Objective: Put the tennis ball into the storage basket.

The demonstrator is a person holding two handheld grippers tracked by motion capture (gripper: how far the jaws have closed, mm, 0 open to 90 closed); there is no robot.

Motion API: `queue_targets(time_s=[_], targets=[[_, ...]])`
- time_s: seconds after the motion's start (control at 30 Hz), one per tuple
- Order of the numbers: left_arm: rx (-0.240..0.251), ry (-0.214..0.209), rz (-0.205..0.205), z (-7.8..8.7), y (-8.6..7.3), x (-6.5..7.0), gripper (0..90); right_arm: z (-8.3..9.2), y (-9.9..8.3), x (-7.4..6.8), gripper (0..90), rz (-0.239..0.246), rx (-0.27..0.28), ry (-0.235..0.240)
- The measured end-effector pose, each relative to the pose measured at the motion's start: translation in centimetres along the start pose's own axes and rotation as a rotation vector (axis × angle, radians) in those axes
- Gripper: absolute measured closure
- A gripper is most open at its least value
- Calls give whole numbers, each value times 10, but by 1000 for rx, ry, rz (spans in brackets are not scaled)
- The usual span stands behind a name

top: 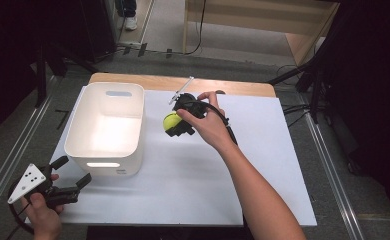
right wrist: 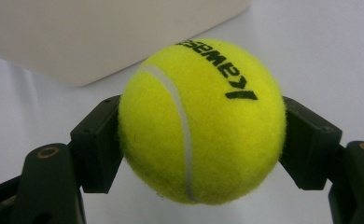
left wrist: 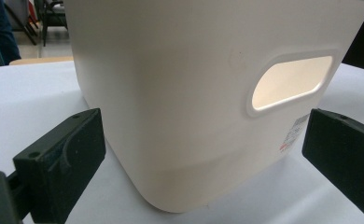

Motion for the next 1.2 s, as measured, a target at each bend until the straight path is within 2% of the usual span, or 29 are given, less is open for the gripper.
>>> queue_targets(time_s=[0.57, 1.2], targets=[[0, -1, -1, 0, 0, 0, 0, 9, 11, -6, 233, 27, 6, 10], [1, -3, 0, 0, 0, 1, 0, 18, 28, -21, 233, 65, 16, 31]])
Point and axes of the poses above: each handheld gripper's, and its own axes: z roughly backward along the jaws, y roughly out of its top, x roughly to its right, the point moved 8 cm from there along -z, roughly forward along the jaws, and after that the axes turned 8 degrees about -z, right-handed, at the moved point
